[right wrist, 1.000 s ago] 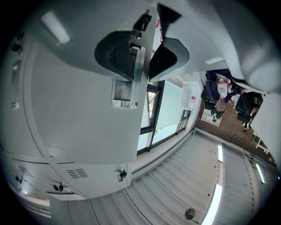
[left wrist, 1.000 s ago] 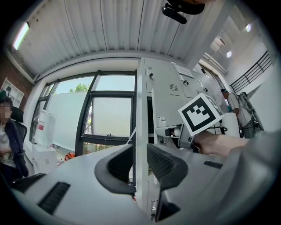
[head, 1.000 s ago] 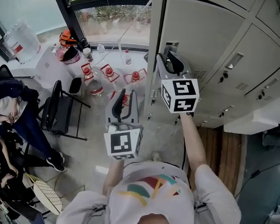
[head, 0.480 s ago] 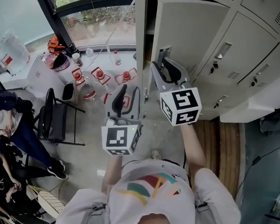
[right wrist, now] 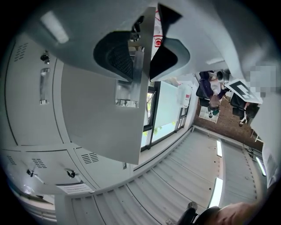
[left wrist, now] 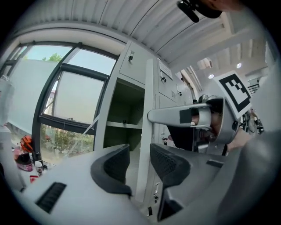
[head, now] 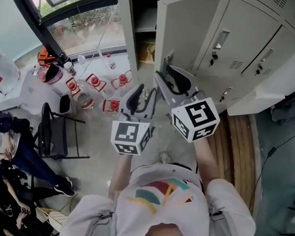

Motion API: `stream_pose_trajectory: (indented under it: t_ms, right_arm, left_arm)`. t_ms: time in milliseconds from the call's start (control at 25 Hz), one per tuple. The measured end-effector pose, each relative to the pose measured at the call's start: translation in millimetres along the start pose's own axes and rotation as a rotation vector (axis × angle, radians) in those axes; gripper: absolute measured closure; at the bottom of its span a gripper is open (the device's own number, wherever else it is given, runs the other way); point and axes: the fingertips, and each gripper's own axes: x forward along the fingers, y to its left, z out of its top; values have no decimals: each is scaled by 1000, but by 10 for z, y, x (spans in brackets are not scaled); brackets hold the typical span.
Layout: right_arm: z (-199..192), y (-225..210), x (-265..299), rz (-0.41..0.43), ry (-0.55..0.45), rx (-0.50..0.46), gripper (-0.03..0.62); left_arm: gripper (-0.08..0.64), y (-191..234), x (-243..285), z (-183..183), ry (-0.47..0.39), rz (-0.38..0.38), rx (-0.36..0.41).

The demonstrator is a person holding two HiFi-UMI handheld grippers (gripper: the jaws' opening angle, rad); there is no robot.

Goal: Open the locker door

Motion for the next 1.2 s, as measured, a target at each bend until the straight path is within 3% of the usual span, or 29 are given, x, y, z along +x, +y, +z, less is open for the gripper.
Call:
stream_pose_trajectory:
  t_ms: [360,760,1200]
  right_arm:
    - [-26,-94,-368,5,3,14,477]
    - [4,-202,-693,-14,-5,2,463]
    - [-83,-566,-1239,-284,38,-88,439]
  left_arm:
    - [428,-397,148,-124,57,-219,-49]
    - [429,-808,177,-142,82,-380,19]
    - [429,-1468,326,-282,102,-514,121]
